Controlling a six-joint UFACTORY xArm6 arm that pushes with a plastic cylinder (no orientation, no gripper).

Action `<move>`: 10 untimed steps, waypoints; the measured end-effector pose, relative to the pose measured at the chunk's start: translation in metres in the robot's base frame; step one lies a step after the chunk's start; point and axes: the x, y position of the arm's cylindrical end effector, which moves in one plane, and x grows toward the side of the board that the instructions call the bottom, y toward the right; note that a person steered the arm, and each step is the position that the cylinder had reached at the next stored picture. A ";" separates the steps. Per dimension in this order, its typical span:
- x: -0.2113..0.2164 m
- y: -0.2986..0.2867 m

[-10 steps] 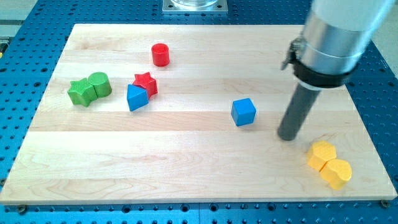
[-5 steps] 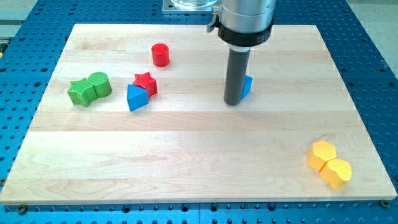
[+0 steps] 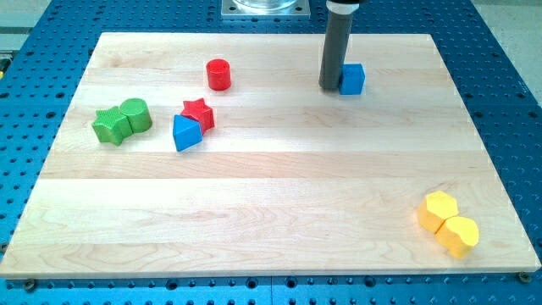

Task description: Move the blue cube to the top left side of the board

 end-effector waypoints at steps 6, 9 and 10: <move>-0.080 0.028; -0.105 -0.019; -0.108 -0.077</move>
